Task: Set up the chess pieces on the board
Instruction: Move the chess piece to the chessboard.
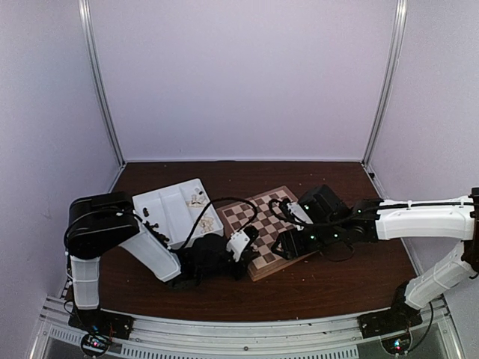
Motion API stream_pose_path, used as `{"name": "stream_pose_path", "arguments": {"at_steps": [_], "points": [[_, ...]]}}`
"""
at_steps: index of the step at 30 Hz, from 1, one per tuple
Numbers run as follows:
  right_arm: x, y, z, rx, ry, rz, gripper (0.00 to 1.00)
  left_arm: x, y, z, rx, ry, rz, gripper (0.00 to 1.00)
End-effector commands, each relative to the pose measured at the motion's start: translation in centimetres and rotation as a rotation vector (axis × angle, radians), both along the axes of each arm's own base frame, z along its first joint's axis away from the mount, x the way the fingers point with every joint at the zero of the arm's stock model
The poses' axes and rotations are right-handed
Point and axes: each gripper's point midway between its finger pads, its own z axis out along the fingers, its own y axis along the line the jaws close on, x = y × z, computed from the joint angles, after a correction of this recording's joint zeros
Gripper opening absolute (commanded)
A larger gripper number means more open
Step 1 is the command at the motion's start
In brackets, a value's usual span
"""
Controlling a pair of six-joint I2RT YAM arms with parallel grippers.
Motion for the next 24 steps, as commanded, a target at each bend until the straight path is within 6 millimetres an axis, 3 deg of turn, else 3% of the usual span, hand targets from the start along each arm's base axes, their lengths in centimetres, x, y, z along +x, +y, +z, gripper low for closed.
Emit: {"name": "stream_pose_path", "arguments": {"at_steps": [1, 10, 24], "points": [[0.4, -0.5, 0.6, -0.003, -0.034, -0.010, 0.64, 0.6, 1.3, -1.7, 0.044, 0.029, 0.071, 0.16], [0.3, -0.7, 0.6, 0.001, -0.038, -0.011, 0.63, 2.0, 2.2, -2.6, 0.065, 0.066, 0.151, 0.17], [0.2, -0.8, 0.7, 0.010, -0.044, -0.013, 0.63, 3.1, 1.9, -3.2, 0.094, 0.085, 0.192, 0.18]]}}
